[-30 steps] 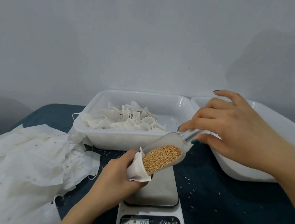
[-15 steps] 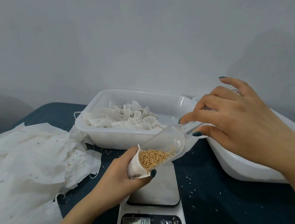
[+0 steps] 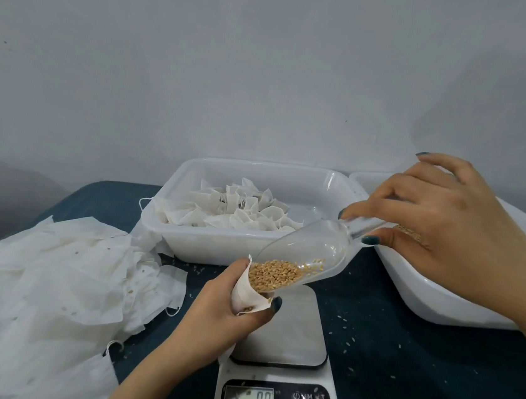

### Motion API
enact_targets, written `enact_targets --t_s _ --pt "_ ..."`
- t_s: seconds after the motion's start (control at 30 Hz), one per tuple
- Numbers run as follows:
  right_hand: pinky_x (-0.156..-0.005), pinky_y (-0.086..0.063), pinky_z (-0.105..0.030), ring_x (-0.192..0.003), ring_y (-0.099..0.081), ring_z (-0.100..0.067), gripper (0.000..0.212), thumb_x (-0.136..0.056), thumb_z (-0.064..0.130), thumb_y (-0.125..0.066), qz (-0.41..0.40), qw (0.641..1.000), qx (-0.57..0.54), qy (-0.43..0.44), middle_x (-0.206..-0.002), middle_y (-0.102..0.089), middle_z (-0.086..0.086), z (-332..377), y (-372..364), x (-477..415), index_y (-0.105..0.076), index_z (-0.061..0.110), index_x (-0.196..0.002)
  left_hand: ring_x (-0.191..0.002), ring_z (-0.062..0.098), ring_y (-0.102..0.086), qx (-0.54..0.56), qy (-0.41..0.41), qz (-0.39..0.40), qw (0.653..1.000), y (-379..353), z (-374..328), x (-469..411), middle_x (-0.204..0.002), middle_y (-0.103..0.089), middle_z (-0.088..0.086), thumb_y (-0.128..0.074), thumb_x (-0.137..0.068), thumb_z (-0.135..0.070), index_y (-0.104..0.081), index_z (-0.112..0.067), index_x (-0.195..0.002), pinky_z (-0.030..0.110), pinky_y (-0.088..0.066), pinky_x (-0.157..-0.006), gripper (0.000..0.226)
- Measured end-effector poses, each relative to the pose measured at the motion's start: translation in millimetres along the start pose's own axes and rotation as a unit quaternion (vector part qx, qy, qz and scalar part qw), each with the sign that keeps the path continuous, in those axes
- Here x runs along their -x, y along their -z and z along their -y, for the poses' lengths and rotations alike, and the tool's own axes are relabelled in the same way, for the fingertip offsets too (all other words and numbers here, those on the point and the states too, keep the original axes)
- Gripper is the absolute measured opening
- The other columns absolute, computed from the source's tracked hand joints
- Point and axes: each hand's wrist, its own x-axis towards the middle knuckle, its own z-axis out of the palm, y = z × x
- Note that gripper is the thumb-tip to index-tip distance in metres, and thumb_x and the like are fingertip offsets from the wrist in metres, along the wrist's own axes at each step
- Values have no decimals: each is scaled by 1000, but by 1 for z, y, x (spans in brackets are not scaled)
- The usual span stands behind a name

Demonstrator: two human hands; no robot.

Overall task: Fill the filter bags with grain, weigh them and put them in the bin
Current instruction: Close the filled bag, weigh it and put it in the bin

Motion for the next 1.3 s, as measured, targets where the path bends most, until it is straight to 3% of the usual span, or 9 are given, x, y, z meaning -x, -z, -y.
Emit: enact_targets --t_s 0.17,0.3,0.47,0.57,0.67,0.77,0.87,1.1,1.3 --pt "-99 -36 -42 -91 -54 -14 32 -91 48 -45 32 991 -109 -75 -94 -57 24 0 -11 12 -62 47 -117 -59 4 -50 43 8 -12 999 1 -5 0 -73 -59 -9 -72 -77 -47 -58 -28 -89 18 -46 -54 26" --pt "-94 -42 -48 -102 -57 -3 34 -88 69 -40 31 941 -290 -168 -102 -65 26 13 -29 33 -58 56 -113 -57 10 -44 103 18 -12 994 3 -7 1 -69 -53 -6 -74 -76 -49 -59 -27 -91 20 -42 -53 30" --pt "-87 -40 -16 -109 -55 9 29 -85 54 -55 -18 866 -422 -267 -112 -63 34 25 -46 50 -64 53 -112 -54 11 -42 136 9 -36 990 8 -7 0 -63 -49 -4 -71 -77 -48 -59 -23 -86 19 -39 -48 29" --pt "-81 -40 -11 -105 -57 15 36 -77 53 -57 -35 837 -436 -329 -111 -64 38 20 -51 55 -66 47 -112 -54 7 -46 101 4 -76 992 15 -9 -3 -63 -53 -4 -66 -76 -53 -59 -27 -82 18 -42 -48 28" --pt "-79 -45 -21 -97 -60 12 35 -77 58 -58 -69 810 -398 -426 -104 -65 35 1 -57 60 -66 49 -109 -53 7 -45 84 -11 -100 991 22 -7 -6 -62 -53 -3 -59 -89 -46 -55 -20 -80 18 -41 -48 28" --pt "-71 -48 -35 -87 -59 -12 29 -91 48 -56 -53 819 -246 -516 -104 -69 13 -29 -67 72 -65 43 -119 -53 7 -46 41 -15 -130 991 29 0 -9 -63 -55 -3 -50 -103 -24 -54 -15 -80 19 -41 -48 25" --pt "-63 -42 -33 -81 -57 -26 31 -97 44 -52 62 818 -119 -560 -102 -69 -2 -59 -80 83 -64 33 -124 -59 3 -51 20 -19 -154 988 34 4 -9 -70 -60 -5 -44 -101 -33 -56 -15 -83 13 -44 -55 29" --pt "-82 -51 -35 -96 -60 -27 33 -98 32 -54 380 773 -64 -504 -113 -66 -7 -77 -91 70 -64 19 -126 -66 0 -48 -56 4 -162 985 40 11 -13 -83 -58 3 -39 -91 -65 -53 -25 -82 11 -42 -62 44" --pt "-83 -46 -43 -112 -54 -36 39 -95 36 -54 191 866 31 -461 -127 -58 -13 -35 -86 49 -60 23 -131 -84 -6 -58 -21 9 -197 980 43 5 -18 -93 -67 -16 -46 -98 -55 -64 -31 -87 4 -44 -71 32"
